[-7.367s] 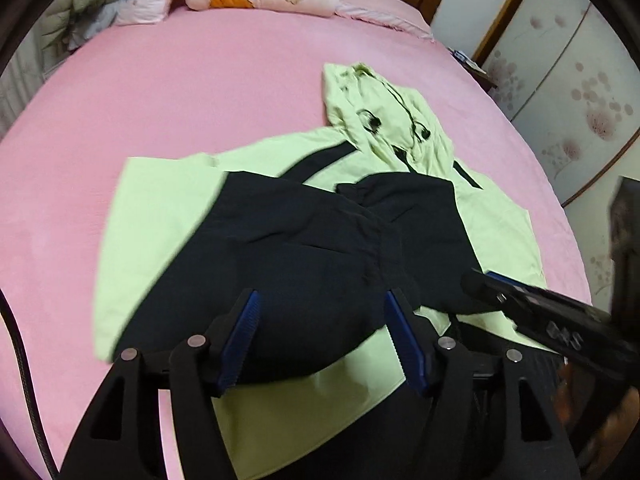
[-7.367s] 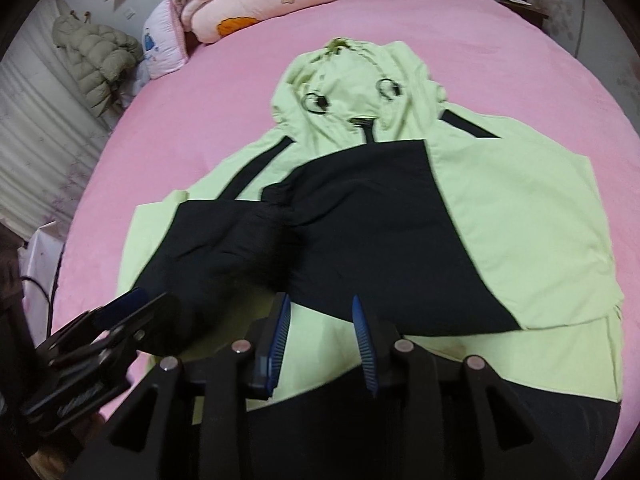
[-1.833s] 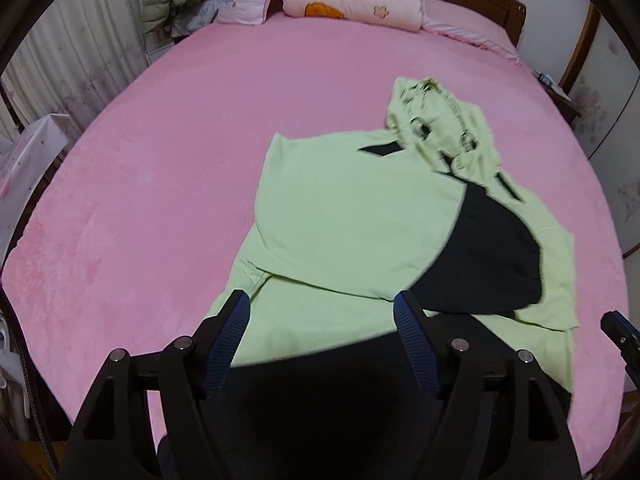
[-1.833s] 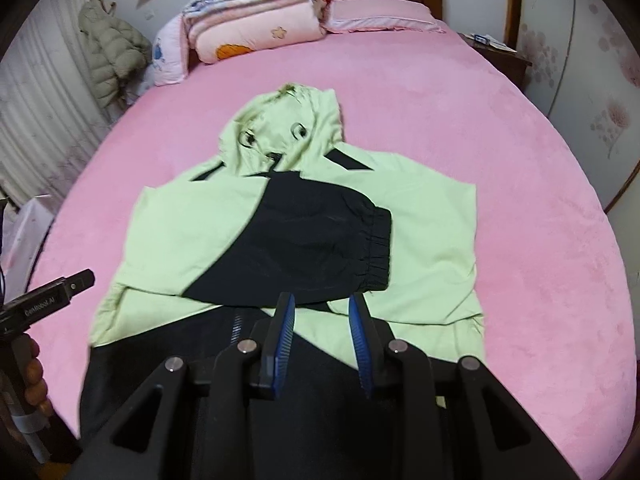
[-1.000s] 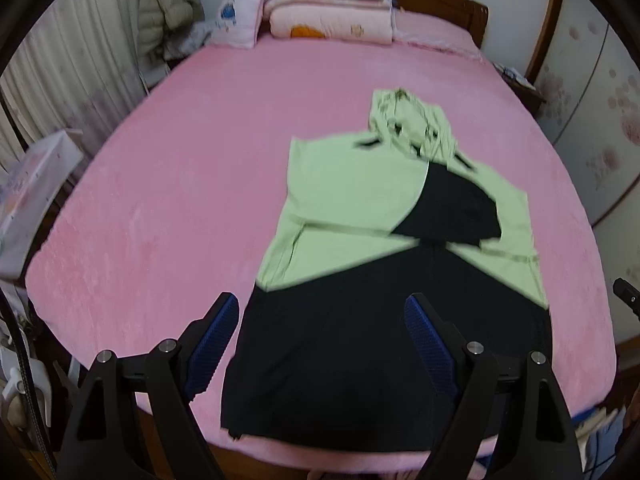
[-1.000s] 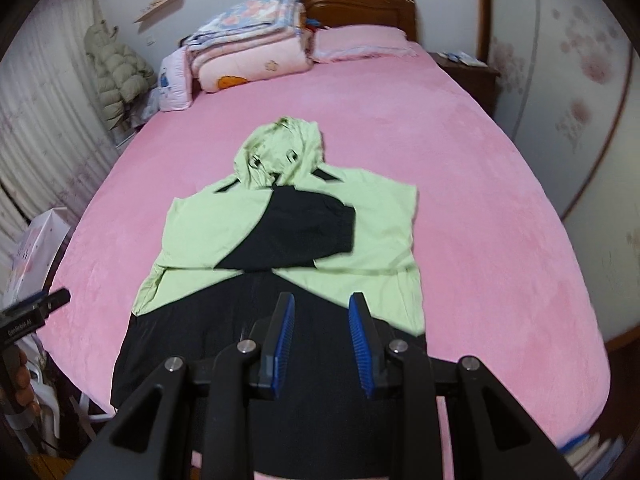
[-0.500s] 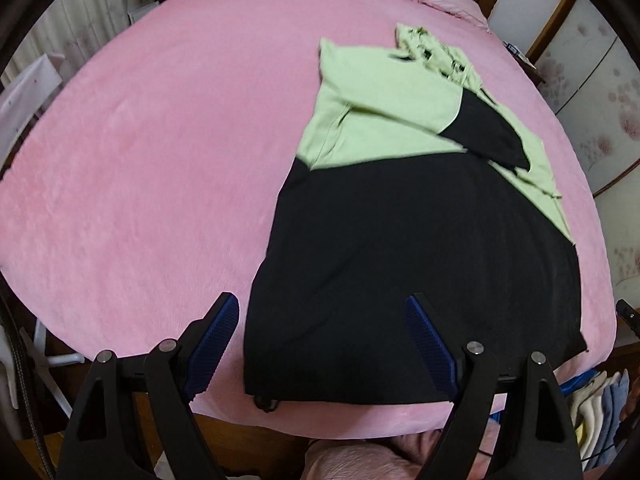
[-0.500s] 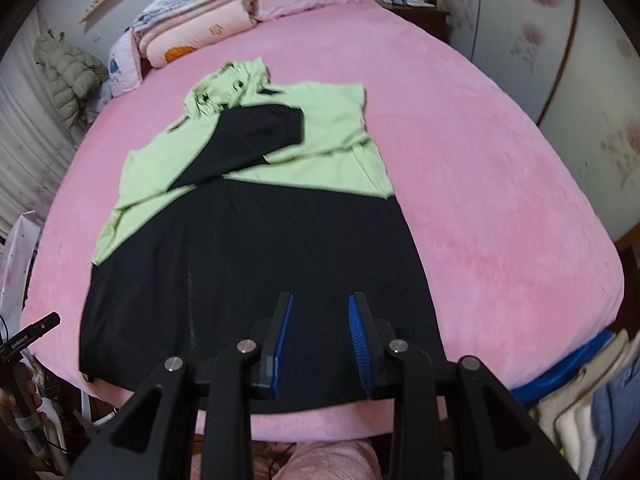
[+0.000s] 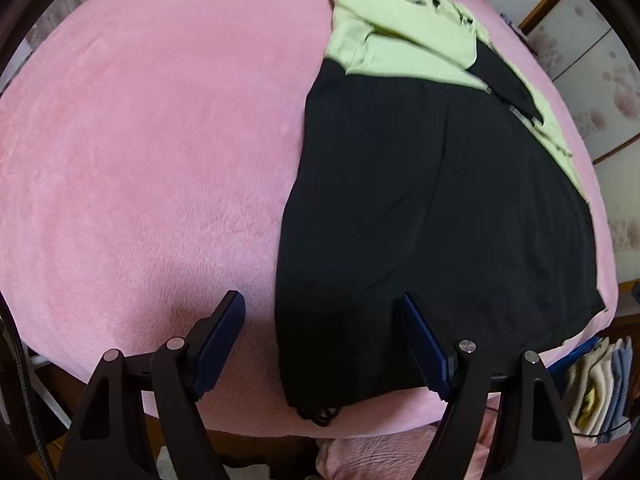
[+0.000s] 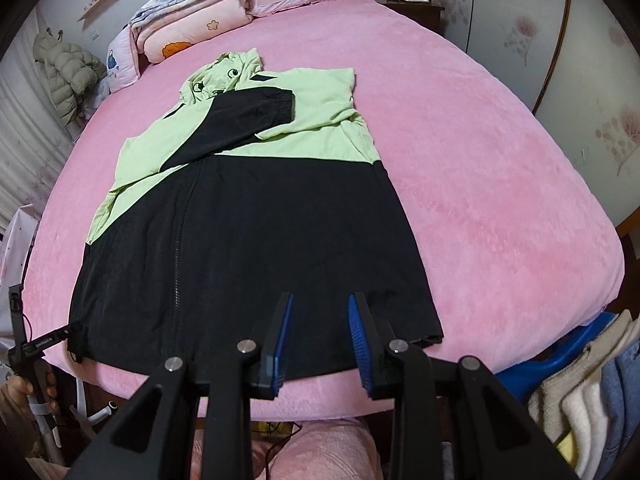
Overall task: Fold large clothes
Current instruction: 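Move both grippers to the black bottom hem and close on it, then lift the black hem with both grippers and fold it toward the hood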
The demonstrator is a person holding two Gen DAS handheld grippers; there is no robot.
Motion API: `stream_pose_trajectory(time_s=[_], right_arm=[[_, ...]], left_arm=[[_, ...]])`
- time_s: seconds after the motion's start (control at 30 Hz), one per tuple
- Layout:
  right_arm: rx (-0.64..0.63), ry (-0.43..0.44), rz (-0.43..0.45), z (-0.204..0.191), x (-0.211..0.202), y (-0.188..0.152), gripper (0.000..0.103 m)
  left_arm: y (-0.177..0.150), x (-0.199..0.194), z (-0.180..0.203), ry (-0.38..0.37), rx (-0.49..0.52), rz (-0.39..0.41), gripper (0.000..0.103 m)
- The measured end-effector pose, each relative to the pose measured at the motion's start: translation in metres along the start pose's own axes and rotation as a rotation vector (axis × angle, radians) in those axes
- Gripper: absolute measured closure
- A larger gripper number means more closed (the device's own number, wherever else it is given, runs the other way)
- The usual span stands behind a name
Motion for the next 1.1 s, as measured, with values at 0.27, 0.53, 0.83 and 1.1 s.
stream_pose_trajectory(time_s=[0.27,0.53,0.83,1.1], right_arm=[[0.126,-0.008,-0.089,0.047,0.018,-0.024,0.069],[0.244,-0.03,-0.145,0.097,0.05,-0.042,0.066],[0.313,0.05,-0.19,0.099,0.087,-0.051,0.061],[0.212,0.057,-0.242,0.091,0.087,-0.048,0.077]], left_arm=[[-0.008,0.021,0.003,0.013,0.018,-0.025,0.018],[-0.013,0.022,-0.004,-0.02,0.017,-0.033,0.016],[-0.013,0.031,0.002,-0.041,0.048,-0.037,0.005],[-0.014,0.016,0.005,-0.091,0.033,-0.07,0.059]])
Point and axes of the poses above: each gripper's, at about its wrist camera, not at the fingertips, and x roughly the way its jaws point, z to its right, y to its top, the point moved 7 cm from there along x, roughly the way its jaws point, and after that the axes turned 12 degrees about z, right-handed, at the moved point
